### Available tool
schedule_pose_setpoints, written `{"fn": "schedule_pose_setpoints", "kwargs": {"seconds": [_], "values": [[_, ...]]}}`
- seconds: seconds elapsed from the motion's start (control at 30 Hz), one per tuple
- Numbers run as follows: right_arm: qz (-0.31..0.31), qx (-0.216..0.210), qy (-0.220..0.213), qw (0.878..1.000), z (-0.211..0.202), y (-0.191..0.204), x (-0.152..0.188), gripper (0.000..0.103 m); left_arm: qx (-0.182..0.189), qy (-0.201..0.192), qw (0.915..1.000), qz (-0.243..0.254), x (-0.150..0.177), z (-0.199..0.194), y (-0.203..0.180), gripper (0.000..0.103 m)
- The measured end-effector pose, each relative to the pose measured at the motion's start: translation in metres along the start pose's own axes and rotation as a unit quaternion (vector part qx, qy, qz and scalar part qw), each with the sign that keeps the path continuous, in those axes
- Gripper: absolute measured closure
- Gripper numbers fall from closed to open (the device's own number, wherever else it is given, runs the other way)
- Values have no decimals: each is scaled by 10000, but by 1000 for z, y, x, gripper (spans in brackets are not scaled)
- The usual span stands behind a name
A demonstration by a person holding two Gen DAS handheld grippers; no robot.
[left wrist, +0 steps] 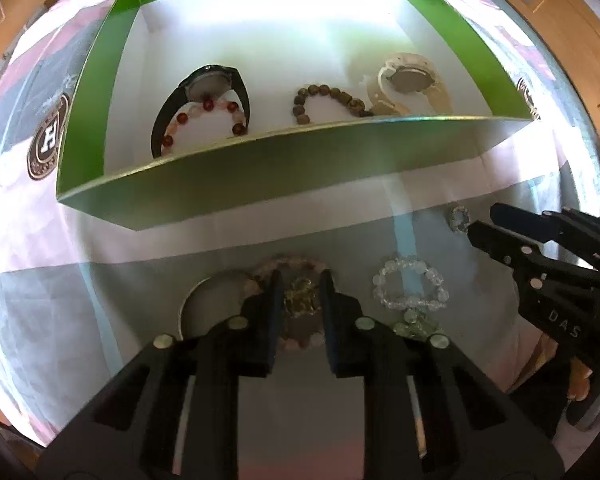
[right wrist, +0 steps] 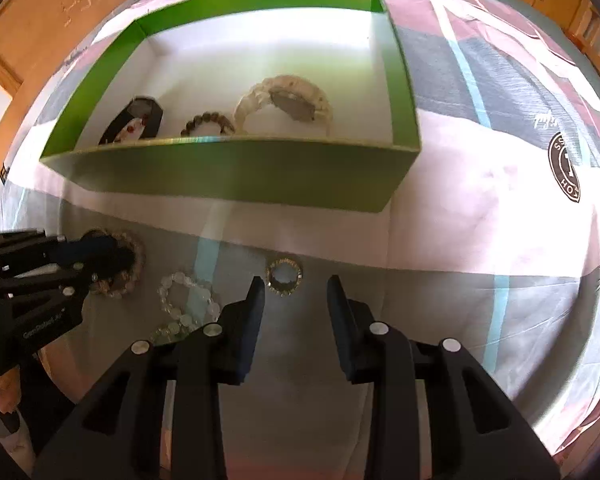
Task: Organize jewelry
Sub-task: 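Grasp the gold chain bracelet with the left tool while the right tool grasps the small gold ring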
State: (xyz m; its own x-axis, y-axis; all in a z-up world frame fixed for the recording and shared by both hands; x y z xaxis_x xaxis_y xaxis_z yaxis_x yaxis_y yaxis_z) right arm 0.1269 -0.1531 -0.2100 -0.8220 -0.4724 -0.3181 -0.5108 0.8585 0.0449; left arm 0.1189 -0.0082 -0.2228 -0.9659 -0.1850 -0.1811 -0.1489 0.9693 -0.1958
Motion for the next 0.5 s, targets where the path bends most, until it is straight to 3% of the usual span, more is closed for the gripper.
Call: {"fn": "schedule_pose_setpoints", "kwargs": {"seconds": [0.2, 0.5], "values": [[423, -111, -214, 9988, -6, -16, -2, 69, 214, -172, 9995, -154, -7, -15, 5, 85], [110, -99, -102, 9998, 4, 1, 5, 69, 152, -177, 9997, -122, -4, -17, 8, 85]]}}
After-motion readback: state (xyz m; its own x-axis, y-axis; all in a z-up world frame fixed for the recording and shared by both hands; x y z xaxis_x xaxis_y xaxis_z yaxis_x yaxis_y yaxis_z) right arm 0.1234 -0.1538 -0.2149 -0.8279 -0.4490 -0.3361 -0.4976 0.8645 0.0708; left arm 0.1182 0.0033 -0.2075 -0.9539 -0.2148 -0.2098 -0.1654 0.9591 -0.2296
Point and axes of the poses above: each gripper's, at about its wrist camera, not at the fingertips, and z roughly the way its jaws point, y to its left, x to its underside, the point moved 8 cm from there along z, roughly the way its jaws point, and after that the axes turned 11 degrees about -z, right-handed, at the moved point
